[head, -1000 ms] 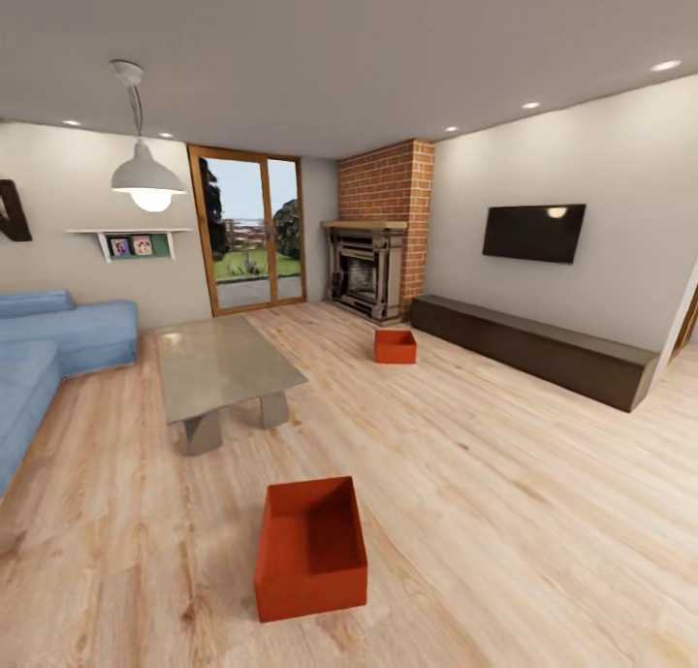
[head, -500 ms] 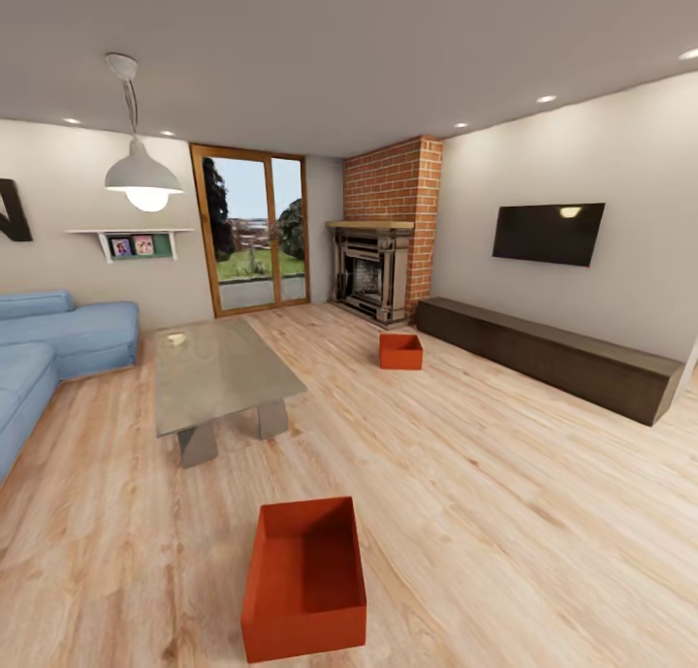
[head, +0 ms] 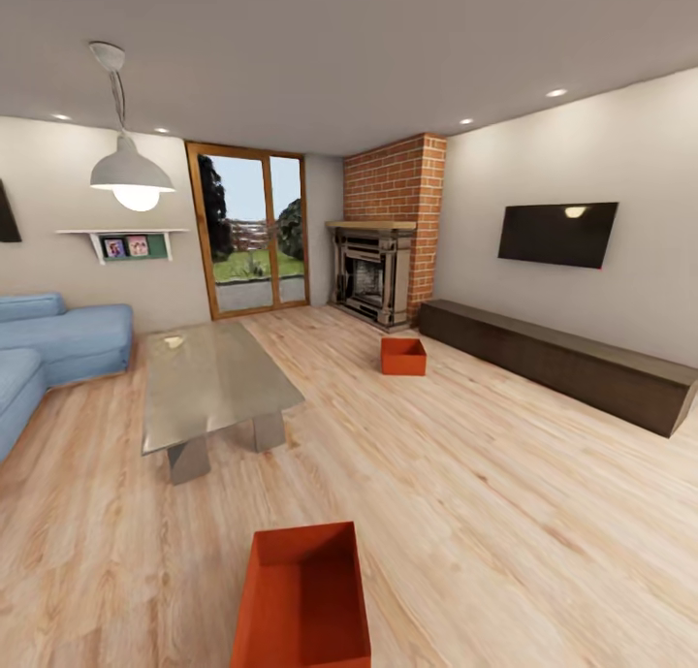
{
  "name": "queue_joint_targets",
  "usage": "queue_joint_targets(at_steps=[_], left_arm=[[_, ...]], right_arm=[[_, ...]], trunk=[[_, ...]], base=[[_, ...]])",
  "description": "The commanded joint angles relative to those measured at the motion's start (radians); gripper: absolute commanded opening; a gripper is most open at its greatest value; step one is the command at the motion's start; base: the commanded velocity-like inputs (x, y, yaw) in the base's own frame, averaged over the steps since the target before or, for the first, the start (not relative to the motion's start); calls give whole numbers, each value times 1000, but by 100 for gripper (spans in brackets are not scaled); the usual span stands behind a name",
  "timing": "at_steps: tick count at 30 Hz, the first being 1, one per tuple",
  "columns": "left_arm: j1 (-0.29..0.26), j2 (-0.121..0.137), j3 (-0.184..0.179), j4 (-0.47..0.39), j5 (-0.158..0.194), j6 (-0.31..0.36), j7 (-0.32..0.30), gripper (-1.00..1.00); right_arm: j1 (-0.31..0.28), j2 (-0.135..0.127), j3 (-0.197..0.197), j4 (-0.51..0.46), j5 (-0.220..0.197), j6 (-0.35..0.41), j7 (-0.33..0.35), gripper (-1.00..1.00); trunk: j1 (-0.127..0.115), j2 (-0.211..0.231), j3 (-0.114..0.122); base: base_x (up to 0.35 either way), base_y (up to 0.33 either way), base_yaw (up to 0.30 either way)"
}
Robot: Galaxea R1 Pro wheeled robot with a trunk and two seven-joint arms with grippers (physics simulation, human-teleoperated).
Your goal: Move the two storage containers from the living room to the garage. In the garage, place one container on the floor and stack the other container on top of it (either order is fine).
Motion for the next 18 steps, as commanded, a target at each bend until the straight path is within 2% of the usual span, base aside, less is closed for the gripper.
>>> queue_joint_targets(at_steps=[1, 18], left_arm=[[0, 0, -1, -1, 4, -3, 1, 100], [0, 0, 0, -1, 4, -4, 1, 100]], right_arm=[[-1, 0, 9, 3, -10, -6, -1, 100], [-1, 4, 7, 3, -11, -6, -1, 100]], trunk=[[1, -1, -1], [1, -1, -1]], base=[[317, 124, 0], [261, 217, 5]])
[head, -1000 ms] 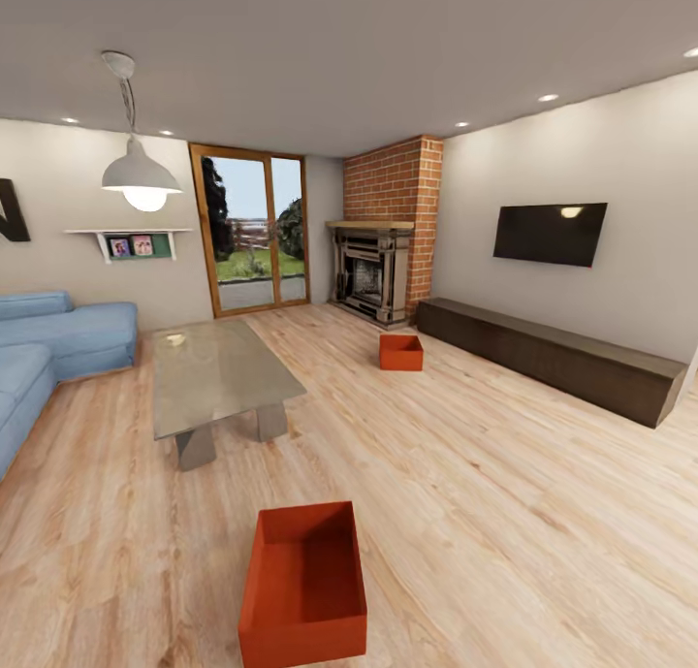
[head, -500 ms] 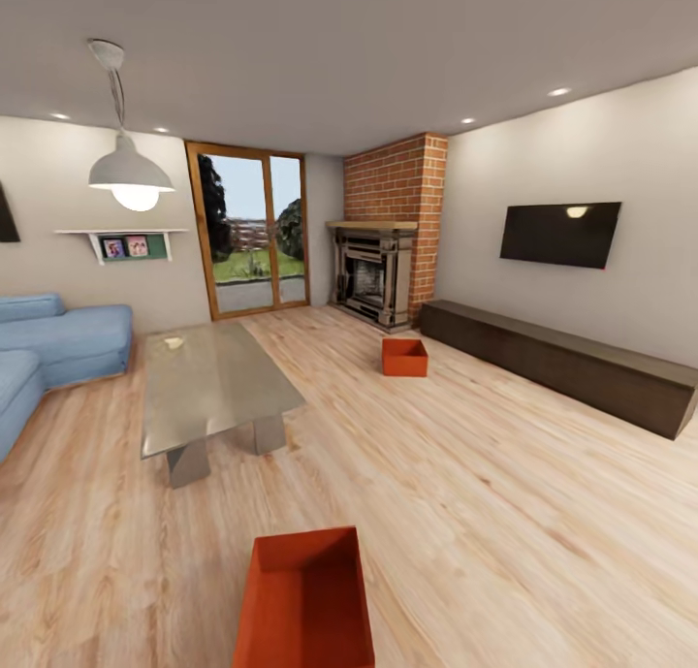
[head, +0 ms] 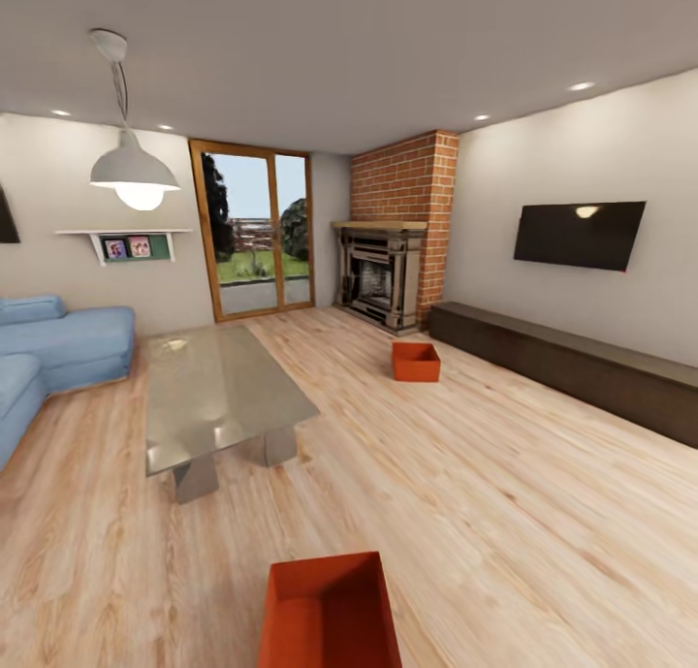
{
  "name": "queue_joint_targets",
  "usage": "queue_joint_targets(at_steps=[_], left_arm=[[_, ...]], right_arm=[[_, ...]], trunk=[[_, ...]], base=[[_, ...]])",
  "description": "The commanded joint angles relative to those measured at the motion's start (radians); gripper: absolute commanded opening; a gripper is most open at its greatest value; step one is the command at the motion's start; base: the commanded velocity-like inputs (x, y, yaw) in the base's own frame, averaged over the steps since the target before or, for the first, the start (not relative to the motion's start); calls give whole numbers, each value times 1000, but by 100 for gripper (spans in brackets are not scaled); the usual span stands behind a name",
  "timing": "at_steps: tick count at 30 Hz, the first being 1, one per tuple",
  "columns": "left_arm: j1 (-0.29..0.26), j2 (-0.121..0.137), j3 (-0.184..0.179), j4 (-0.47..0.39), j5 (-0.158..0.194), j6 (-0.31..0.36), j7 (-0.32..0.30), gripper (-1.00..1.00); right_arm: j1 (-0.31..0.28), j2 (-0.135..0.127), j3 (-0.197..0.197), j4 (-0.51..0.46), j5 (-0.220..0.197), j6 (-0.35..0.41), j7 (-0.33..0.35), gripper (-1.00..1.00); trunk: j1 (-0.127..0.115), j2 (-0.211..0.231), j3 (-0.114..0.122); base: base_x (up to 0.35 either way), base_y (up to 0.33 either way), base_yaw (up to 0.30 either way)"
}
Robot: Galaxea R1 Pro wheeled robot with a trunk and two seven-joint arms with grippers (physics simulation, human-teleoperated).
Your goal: Move the two storage containers from the living room to the garage. In the garage, place one container on the floor and stack the other container on top of it (either order is fine).
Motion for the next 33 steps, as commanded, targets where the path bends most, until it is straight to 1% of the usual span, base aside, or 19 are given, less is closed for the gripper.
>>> queue_joint_targets(at_steps=[1, 5, 10, 19, 33], left_arm=[[0, 0, -1, -1, 4, 0, 1, 100], [0, 0, -1, -1, 5, 5, 1, 100], [0, 0, -1, -1, 5, 6, 1, 100], [0, 0, -1, -1, 5, 5, 1, 100], [0, 0, -1, -2, 0, -4, 1, 100]], right_arm=[[-1, 0, 9, 3, -10, -6, -1, 100], [-1, -1, 9, 3, -9, -6, -1, 100], [-1, -2, 9, 3, -8, -6, -1, 100], [-1, -2, 9, 3, -8, -6, -1, 100], [-1, -3, 9, 3, -10, -7, -1, 100]], trunk=[[0, -1, -1], [0, -1, -1], [0, -1, -1], [0, -1, -1], [0, -1, -1]], base=[[227, 253, 153], [268, 183, 225], [315, 22, 243], [276, -132, 21], [19, -13, 0]])
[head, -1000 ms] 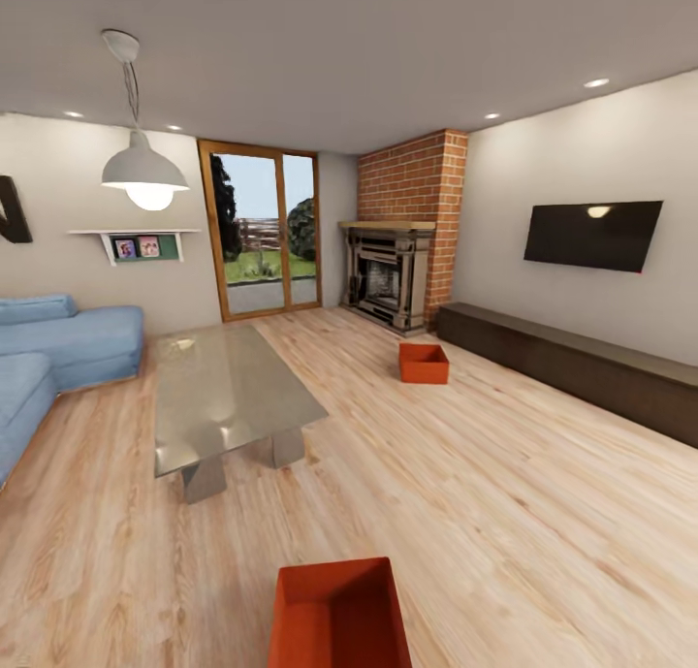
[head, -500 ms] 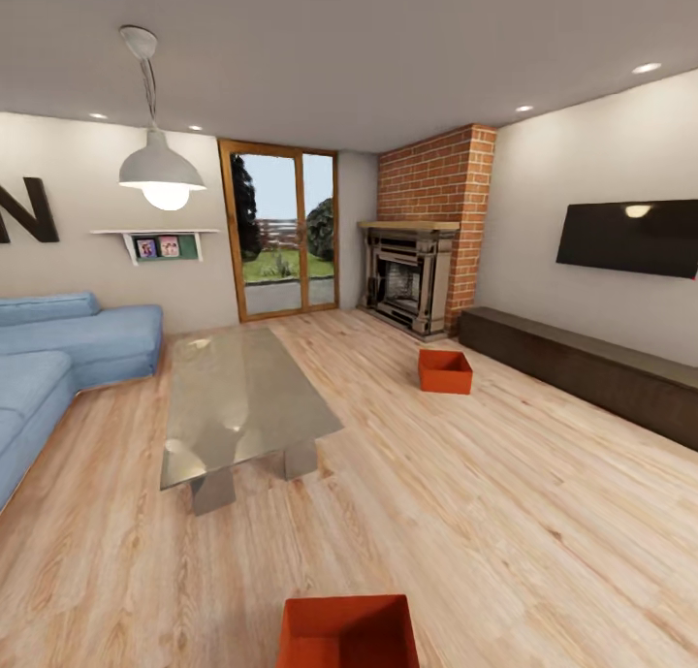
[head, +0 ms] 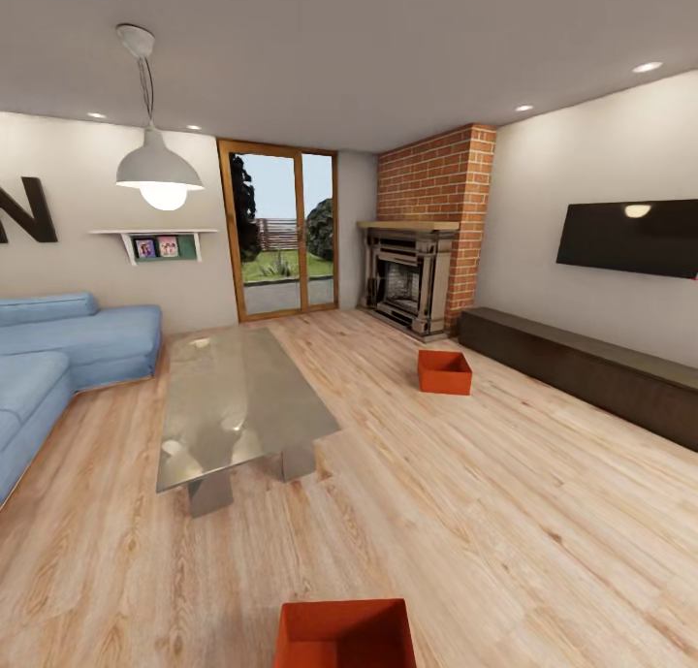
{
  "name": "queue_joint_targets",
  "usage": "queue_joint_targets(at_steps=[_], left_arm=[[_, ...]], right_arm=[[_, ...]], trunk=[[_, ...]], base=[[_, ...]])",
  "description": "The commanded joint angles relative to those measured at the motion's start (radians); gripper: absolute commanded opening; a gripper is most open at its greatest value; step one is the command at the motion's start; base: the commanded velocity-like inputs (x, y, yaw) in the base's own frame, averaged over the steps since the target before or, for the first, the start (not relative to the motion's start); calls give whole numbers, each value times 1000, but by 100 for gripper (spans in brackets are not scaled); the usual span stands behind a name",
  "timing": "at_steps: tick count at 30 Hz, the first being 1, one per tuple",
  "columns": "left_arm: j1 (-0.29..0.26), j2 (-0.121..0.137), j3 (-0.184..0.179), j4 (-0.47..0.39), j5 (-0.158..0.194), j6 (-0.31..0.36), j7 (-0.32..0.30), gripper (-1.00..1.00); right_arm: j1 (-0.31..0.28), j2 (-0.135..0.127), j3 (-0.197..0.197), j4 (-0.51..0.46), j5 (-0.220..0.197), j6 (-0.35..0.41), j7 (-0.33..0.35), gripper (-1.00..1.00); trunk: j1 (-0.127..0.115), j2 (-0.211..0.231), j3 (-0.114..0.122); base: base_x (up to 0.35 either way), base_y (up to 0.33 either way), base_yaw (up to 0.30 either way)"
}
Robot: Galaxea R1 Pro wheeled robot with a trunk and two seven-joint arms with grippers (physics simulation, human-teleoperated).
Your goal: Move the two storage containers from the living room to the garage. In the garage, place one container on the floor and stack the other container on top of it (either order is fine).
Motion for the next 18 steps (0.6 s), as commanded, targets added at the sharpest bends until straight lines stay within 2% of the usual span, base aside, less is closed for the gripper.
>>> queue_joint_targets(at_steps=[1, 13, 18], left_arm=[[0, 0, -1, -1, 4, -3, 1, 100], [0, 0, -1, -1, 4, -3, 1, 100], [0, -1, 0, -1, 3, -3, 1, 100]], right_arm=[[-1, 0, 9, 3, -11, -6, 0, 100], [-1, 0, 5, 3, -17, -7, -1, 100], [-1, 0, 5, 3, -14, -7, -1, 100]], trunk=[[0, -1, -1], [0, -1, 0], [0, -1, 0]], base=[[0, 0, 0], [-1, 1, 0], [-77, 76, 0]])
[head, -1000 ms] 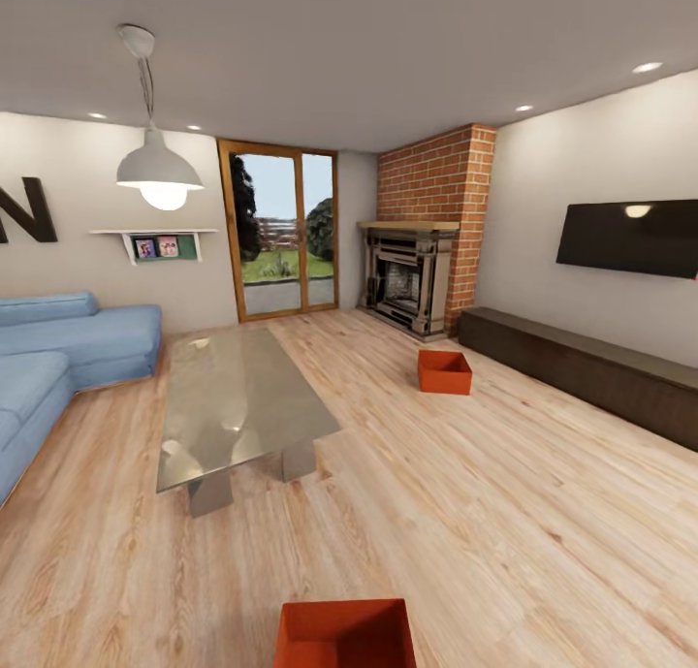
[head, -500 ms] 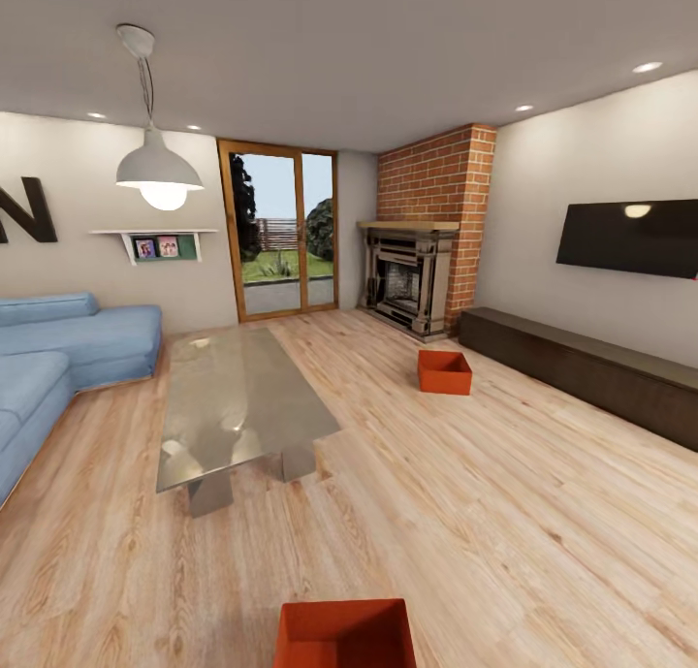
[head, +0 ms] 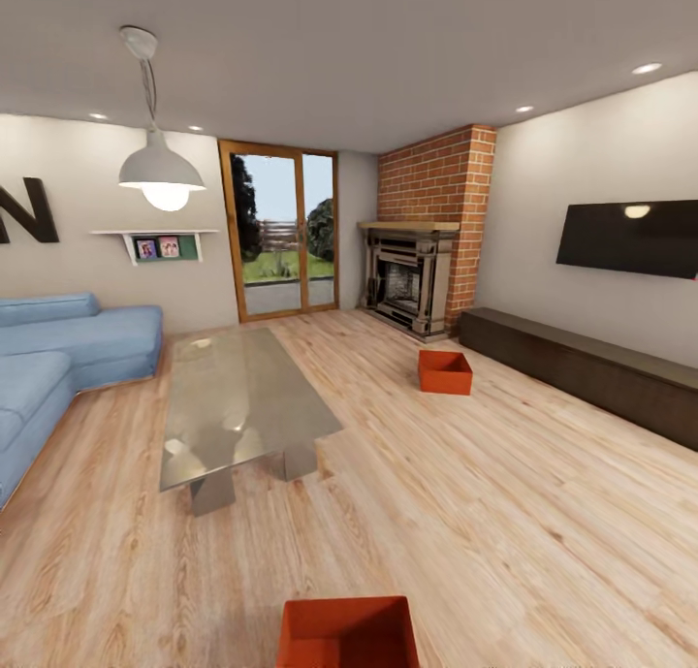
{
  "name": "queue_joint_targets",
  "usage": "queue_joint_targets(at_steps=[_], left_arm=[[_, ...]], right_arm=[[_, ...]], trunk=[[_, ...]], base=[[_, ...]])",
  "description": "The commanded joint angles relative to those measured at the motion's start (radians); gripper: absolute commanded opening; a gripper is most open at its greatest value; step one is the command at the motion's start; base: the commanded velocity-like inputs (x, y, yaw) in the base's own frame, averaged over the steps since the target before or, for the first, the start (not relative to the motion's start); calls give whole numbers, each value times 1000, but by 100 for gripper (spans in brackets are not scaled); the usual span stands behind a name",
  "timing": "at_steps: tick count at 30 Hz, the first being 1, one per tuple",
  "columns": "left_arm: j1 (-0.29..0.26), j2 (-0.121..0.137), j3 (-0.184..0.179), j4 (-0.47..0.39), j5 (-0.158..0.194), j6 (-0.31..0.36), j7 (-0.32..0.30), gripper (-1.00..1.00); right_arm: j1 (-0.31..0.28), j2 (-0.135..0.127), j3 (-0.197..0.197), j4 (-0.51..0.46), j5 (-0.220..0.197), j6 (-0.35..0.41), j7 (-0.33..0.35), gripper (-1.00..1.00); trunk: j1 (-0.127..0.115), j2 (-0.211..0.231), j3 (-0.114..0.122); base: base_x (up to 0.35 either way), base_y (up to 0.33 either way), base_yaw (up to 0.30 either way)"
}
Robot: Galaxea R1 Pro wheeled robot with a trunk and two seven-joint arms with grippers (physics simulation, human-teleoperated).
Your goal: Move the two storage containers from the living room to the garage. In the garage, place one container on the floor and stack the other container on top of it (either order is fine).
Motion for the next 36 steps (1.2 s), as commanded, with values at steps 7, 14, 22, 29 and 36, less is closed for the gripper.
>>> queue_joint_targets(at_steps=[7, 14, 22, 29, 36], left_arm=[[0, 1, -1, 0, 3, -2, 1, 100], [0, 1, -2, 0, 3, -2, 1, 100], [0, 1, -1, 0, 3, -2, 1, 100], [0, 1, -1, 0, 3, -2, 1, 100], [0, 1, -1, 0, 3, -2, 1, 100]], right_arm=[[-1, 0, 9, 3, -9, -6, -1, 100], [-1, 1, 9, 3, -11, -6, -1, 100], [-1, 1, 6, 3, -17, -5, -2, 100], [-1, 1, 7, 3, -14, -5, -2, 100], [-1, 2, 8, 3, -11, -6, -2, 100]], trunk=[[0, -1, -1], [0, -1, -1], [0, -1, -1], [0, -1, -1], [0, -1, -1]], base=[[-20, 19, 0], [-2, 2, -1], [0, 0, -151], [0, 0, -28], [0, 0, -1]])
